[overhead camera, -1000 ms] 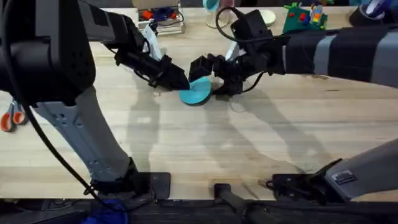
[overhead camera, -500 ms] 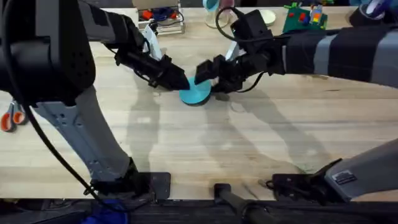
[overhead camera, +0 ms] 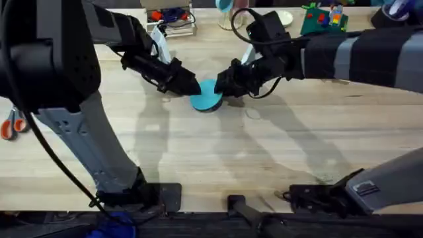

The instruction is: Pick up the plates from the table one by one and place each into a slot on the dish rack.

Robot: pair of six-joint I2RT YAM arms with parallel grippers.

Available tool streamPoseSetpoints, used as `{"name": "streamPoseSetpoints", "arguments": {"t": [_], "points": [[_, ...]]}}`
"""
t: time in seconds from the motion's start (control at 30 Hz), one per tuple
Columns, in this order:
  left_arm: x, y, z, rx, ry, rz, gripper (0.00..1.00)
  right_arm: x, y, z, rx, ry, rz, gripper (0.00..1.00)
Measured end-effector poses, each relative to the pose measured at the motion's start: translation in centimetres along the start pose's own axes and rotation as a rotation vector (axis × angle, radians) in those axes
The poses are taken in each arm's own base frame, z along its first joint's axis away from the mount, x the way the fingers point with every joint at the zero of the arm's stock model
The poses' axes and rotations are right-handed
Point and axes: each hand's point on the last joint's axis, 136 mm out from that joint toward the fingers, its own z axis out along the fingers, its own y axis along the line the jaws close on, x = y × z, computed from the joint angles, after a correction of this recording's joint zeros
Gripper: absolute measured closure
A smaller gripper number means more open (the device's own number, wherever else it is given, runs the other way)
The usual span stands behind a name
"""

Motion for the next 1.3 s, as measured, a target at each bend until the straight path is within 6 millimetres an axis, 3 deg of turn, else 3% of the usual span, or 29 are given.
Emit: {"name": "streamPoseSetpoints", "arguments": {"t": [0.33, 0.47, 0.5, 0.53, 0.7, 1.07, 1.1, 1.3], "points": [[0.5, -0.1, -0.4, -0.030, 0.033, 0.002, 0.959, 0.1, 0.2, -0.1, -0.011, 0.007, -0.043, 0.971], [0.8, 0.3, -1.1, -0.105, 0.071, 0.014, 0.960, 0.2, 0.4, -1.3, -0.010, 0.003, -0.080, 0.971], [0.8, 0.4, -1.4, -0.128, 0.077, 0.018, 0.960, 0.2, 0.2, -1.8, -0.002, 0.001, -0.083, 0.971], [0.4, 0.4, -3.2, -0.236, 0.078, 0.050, 0.960, -0.3, -1.5, -5.1, 0.065, -0.038, -0.099, 0.971], [0.7, -1.6, -6.4, -0.349, 0.015, 0.131, 0.960, -0.7, -2.3, -8.4, 0.121, -0.096, -0.146, 0.971], [3.7, -7.1, -12.5, -0.509, -0.147, 0.258, 0.960, 0.1, -2.9, -16.6, 0.301, -0.168, -0.271, 0.971], [4.8, -8.7, -14.1, -0.543, -0.208, 0.292, 0.960, 0.4, -3.0, -18.6, 0.358, -0.176, -0.305, 0.971], [7.6, -11.1, -16.8, -0.618, -0.323, 0.318, 0.960, -0.2, -2.0, -20.9, 0.401, -0.209, -0.389, 0.971]]}}
